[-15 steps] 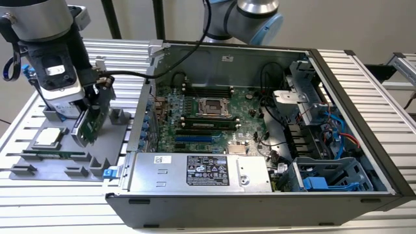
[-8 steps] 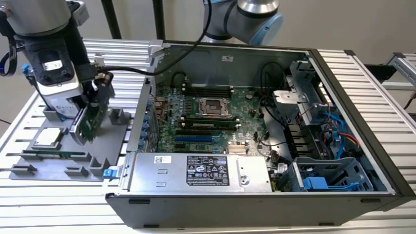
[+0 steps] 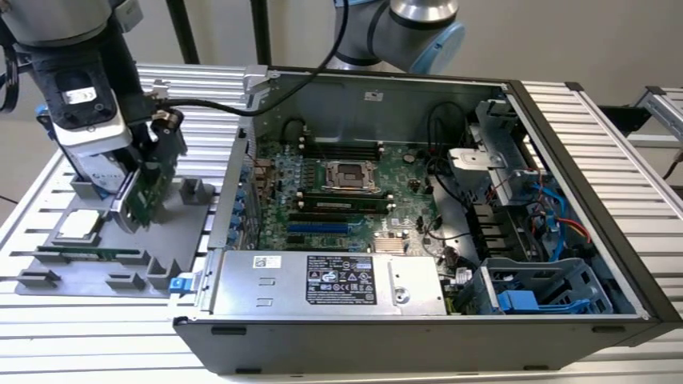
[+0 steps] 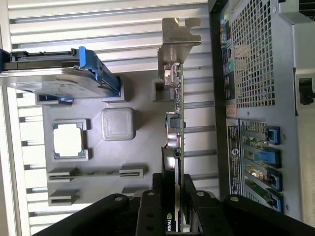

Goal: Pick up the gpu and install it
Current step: 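Pick up the gpu and move the gpu toward the slot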

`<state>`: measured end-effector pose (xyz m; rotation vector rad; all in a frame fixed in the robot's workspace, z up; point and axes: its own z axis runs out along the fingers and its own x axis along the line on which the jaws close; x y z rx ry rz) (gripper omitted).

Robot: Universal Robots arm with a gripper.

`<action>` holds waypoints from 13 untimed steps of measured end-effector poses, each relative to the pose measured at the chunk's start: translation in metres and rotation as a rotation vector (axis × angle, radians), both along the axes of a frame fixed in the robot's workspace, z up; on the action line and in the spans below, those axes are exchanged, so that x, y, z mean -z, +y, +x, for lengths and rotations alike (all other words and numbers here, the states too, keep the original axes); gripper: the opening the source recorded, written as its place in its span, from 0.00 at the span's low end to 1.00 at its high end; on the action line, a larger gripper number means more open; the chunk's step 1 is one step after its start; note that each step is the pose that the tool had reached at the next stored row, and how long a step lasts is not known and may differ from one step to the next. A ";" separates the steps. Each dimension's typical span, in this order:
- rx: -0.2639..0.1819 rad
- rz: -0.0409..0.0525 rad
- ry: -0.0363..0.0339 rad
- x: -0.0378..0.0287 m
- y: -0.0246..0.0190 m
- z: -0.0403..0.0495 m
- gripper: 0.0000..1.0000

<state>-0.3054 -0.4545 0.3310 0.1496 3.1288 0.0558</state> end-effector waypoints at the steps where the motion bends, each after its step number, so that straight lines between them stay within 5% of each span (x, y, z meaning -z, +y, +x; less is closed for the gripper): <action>1: 0.000 0.0000 0.0001 -0.0014 0.0000 0.0000 0.00; 13: 0.000 0.0000 0.0000 -0.0191 0.0001 -0.0001 0.00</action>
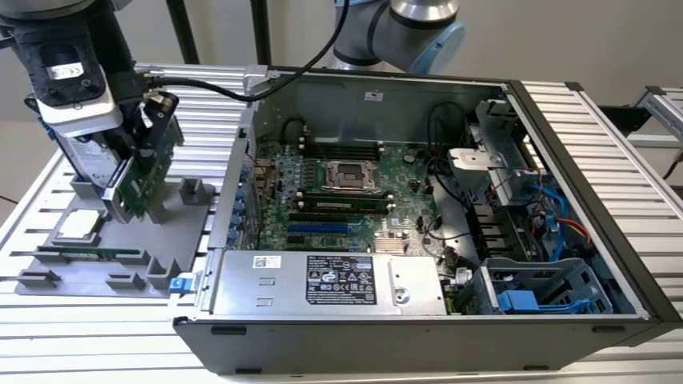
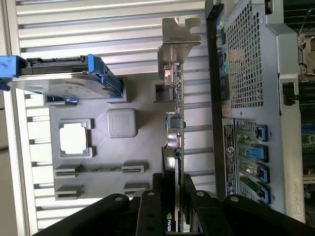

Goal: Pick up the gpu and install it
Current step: 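Pick up the gpu and move the gpu toward the slot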

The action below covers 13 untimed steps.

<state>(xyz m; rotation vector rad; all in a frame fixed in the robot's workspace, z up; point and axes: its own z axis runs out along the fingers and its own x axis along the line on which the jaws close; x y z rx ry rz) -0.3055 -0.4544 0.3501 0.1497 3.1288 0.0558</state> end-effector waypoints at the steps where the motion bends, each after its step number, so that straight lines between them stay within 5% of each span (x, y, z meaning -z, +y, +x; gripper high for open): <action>1: 0.000 0.0000 0.0000 -0.0014 0.0000 0.0000 0.00; 13: -0.001 0.0000 0.0000 -0.0168 0.0000 0.0000 0.00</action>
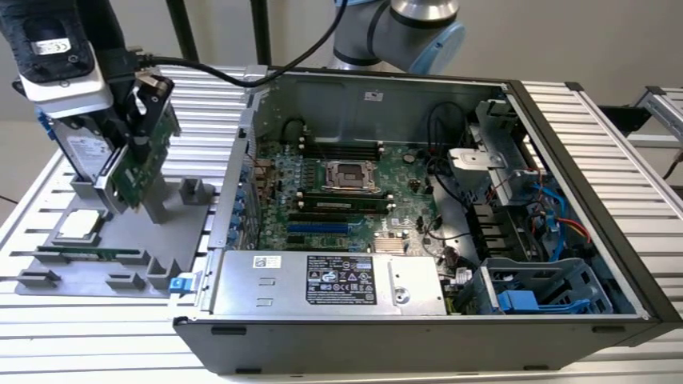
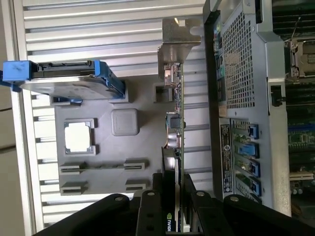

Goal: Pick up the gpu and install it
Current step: 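Pick up the gpu and move the gpu toward the slot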

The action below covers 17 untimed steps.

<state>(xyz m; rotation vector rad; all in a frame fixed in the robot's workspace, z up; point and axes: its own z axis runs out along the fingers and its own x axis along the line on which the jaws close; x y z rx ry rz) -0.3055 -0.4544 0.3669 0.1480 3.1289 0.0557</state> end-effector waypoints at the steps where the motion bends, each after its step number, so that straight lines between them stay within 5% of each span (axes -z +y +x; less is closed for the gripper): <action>1: 0.000 0.0001 0.0000 -0.0015 0.0000 0.0000 0.00; 17: 0.000 0.0000 0.0000 -0.0203 0.0000 0.0000 0.00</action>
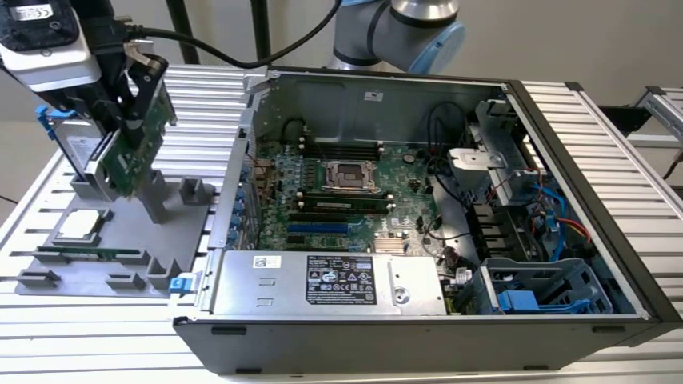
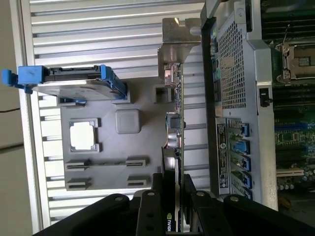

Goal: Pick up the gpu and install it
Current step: 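Pick up the gpu and move the gpu toward the slot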

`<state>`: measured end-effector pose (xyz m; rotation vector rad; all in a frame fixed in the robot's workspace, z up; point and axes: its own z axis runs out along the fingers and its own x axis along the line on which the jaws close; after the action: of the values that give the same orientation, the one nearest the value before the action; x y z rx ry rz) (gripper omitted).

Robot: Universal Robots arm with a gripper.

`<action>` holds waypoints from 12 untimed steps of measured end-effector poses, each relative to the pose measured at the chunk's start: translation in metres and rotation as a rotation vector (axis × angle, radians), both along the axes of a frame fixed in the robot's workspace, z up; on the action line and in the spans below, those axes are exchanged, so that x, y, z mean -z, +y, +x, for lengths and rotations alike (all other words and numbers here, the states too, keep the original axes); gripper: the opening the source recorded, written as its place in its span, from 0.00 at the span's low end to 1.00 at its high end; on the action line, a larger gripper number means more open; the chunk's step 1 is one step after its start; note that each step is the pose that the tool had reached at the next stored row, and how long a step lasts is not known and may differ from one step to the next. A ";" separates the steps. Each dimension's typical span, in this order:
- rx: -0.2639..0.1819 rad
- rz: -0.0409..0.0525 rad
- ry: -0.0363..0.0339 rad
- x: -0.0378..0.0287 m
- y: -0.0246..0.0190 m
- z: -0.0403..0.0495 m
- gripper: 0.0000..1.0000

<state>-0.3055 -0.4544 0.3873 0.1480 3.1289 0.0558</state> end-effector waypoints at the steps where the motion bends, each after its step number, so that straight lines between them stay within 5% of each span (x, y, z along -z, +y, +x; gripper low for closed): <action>1: 0.000 0.0000 0.0000 -0.0010 0.0000 0.0000 0.00; 12: 0.000 0.0000 0.0000 -0.0113 0.0000 0.0000 0.00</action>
<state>-0.3055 -0.4544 0.3986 0.1479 3.1289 0.0558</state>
